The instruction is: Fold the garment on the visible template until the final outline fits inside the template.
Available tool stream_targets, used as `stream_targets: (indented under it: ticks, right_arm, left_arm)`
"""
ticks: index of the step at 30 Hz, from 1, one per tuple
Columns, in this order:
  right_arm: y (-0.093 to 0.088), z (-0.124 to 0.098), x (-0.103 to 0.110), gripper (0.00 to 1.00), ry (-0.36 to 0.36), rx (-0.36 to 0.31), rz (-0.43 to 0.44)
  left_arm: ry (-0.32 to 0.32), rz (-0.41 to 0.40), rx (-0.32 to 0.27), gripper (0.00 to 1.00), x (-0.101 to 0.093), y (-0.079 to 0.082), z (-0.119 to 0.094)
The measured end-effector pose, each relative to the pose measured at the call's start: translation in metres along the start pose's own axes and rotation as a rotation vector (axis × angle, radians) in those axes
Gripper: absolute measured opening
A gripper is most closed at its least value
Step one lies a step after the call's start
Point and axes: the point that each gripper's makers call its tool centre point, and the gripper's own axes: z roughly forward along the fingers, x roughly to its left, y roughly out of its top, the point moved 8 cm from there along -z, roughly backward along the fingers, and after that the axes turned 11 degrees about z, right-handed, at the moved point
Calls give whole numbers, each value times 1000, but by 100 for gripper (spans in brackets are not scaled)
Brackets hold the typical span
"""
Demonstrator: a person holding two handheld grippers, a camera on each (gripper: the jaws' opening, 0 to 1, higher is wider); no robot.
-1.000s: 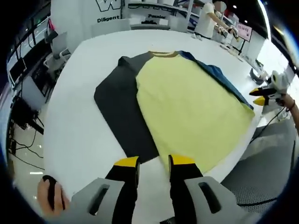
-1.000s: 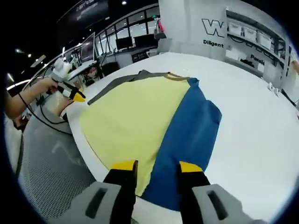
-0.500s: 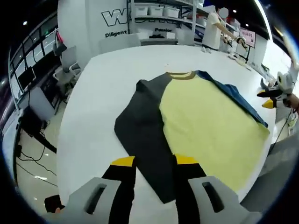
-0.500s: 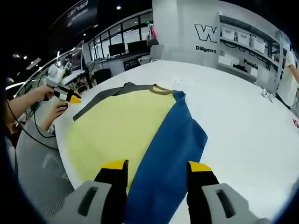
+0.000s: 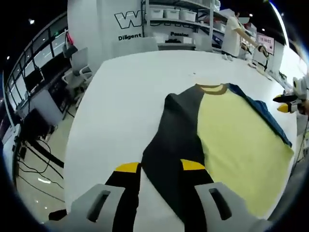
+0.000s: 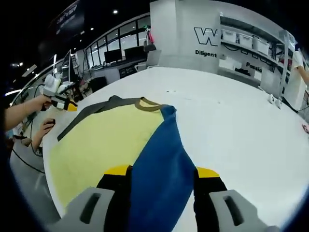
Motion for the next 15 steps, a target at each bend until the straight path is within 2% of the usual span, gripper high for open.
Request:
stream_targets:
  ticks: [6, 8, 12, 15]
  right_arm:
    - [6, 31, -17, 45, -18, 8, 22]
    - [4, 42, -20, 44, -23, 29, 23]
    - [4, 54, -25, 40, -30, 39, 32]
    - [2, 58, -28, 35, -42, 47, 33]
  left_arm:
    - [-4, -22, 16, 33, 8, 6, 23]
    - [-1, -4, 29, 36, 10, 5, 29]
    - [-13, 6, 44, 34, 9, 3, 41]
    - [-24, 0, 51, 28, 8, 0, 46]
